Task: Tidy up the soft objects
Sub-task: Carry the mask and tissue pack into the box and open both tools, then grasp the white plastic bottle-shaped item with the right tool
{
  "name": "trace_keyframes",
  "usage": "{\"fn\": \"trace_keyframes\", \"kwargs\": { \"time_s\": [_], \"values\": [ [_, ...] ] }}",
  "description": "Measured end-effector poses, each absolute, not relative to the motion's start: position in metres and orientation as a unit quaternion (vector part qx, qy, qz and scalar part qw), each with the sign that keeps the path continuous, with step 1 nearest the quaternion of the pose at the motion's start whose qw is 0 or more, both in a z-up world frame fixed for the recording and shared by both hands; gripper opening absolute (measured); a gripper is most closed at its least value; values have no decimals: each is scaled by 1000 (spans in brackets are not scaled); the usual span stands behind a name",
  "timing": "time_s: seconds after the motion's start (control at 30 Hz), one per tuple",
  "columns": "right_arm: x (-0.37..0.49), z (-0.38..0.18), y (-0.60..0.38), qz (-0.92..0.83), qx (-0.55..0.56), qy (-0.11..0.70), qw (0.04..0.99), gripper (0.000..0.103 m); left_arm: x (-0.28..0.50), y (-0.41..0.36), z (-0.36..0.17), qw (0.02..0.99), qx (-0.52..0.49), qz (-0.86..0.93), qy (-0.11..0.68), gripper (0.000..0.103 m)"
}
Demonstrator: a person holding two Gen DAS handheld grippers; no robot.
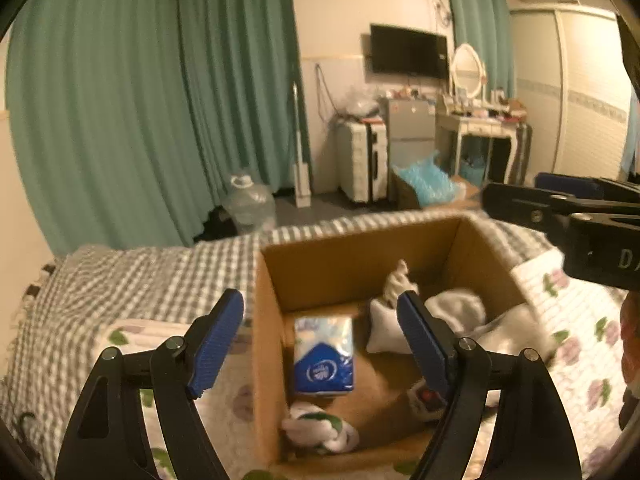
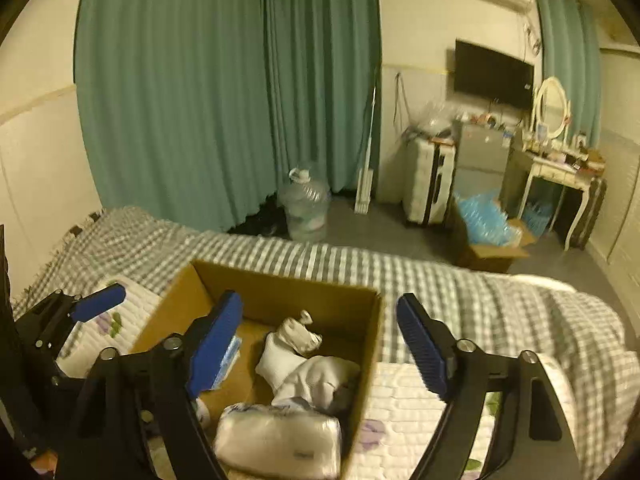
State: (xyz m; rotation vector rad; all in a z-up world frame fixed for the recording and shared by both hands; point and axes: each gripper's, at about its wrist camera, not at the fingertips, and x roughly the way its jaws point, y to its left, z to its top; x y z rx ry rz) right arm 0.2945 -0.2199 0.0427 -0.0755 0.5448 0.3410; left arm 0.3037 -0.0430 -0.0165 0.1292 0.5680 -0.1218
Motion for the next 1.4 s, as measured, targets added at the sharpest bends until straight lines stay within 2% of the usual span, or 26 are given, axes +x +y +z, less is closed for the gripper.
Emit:
{"fn": "trace_keyframes", "kwargs": {
  "time_s": [0.03,0.23,0.3,0.37,0.47,0.6,0.87,1.17,1.3,1.4],
  "values": [
    [288,51,-221,168,-36,263,949,90,297,-41,-8,958,60,-59,275,80],
    [212,126,-230,168,-50,222,959,96,233,-31,60,970,58,-69,224,81],
    [187,142,-229,163,-57,209,962,99,206,-24,88,976,45,-70,200,90],
    [155,160,-230,159,-66,194,966,101,179,-13,113,981,26,-70,178,91],
    [114,173,-234,153,-74,180,969,101,138,2,142,987,6,-62,148,92],
    [81,165,-236,147,-80,185,968,101,99,16,154,989,-3,-53,140,92],
    [79,72,-230,155,-66,269,948,101,78,28,111,986,-8,-44,163,91],
    [144,-78,-216,162,-121,383,901,101,115,17,6,967,6,-42,250,91],
    [164,-120,-221,157,-155,424,878,85,132,12,-42,958,7,-41,283,91],
    [180,-140,-220,158,-164,436,871,83,147,10,-72,948,3,-41,316,91]
  ]
}}
